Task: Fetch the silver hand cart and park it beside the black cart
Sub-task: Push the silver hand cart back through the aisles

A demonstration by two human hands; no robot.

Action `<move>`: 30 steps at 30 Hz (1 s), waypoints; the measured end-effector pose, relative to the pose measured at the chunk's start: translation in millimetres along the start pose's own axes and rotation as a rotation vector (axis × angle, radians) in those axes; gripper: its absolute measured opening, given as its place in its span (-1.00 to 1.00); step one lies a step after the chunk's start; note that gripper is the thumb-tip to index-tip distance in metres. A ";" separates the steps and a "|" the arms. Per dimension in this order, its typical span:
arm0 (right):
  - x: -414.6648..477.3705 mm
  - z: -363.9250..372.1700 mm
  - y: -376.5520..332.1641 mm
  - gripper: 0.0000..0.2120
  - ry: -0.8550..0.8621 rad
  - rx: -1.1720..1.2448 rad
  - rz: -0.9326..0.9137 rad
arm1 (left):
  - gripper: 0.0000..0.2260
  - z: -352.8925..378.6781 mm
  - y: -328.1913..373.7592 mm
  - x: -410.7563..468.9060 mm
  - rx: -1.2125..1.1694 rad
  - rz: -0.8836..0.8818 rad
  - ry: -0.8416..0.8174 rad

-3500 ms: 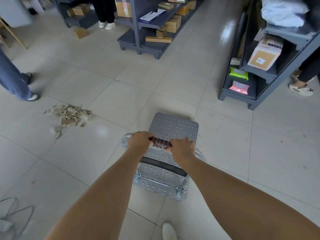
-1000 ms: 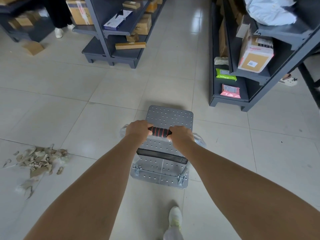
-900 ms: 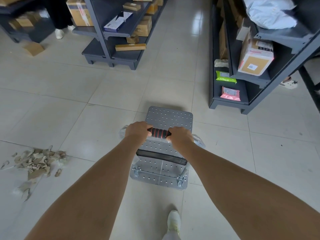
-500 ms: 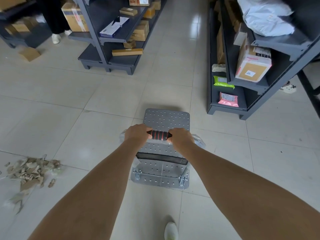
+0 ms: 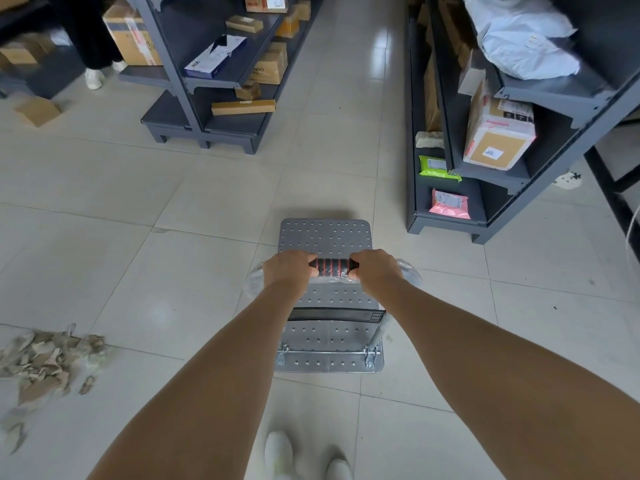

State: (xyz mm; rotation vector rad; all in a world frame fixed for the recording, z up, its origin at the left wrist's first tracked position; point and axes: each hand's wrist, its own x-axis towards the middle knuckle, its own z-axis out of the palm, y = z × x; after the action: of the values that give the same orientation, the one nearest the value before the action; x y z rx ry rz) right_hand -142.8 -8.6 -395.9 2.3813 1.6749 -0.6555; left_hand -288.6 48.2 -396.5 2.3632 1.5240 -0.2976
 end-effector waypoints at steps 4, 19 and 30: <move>11.0 -4.9 -3.5 -0.76 0.006 -0.017 0.010 | -0.70 -5.6 -3.0 14.6 0.021 0.028 0.002; 57.0 -25.3 -53.2 -0.71 -0.015 0.028 0.068 | -0.66 -31.9 -54.9 74.1 0.040 0.083 -0.008; 102.6 -45.6 -89.0 -0.66 -0.010 0.037 0.078 | -0.54 -54.8 -91.4 131.2 0.108 0.139 0.013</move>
State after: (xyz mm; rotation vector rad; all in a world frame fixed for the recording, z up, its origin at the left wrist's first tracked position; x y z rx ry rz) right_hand -184.7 128.2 -389.4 2.4506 1.5702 -0.6900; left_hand -317.6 214.5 -403.4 2.5445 1.3728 -0.3406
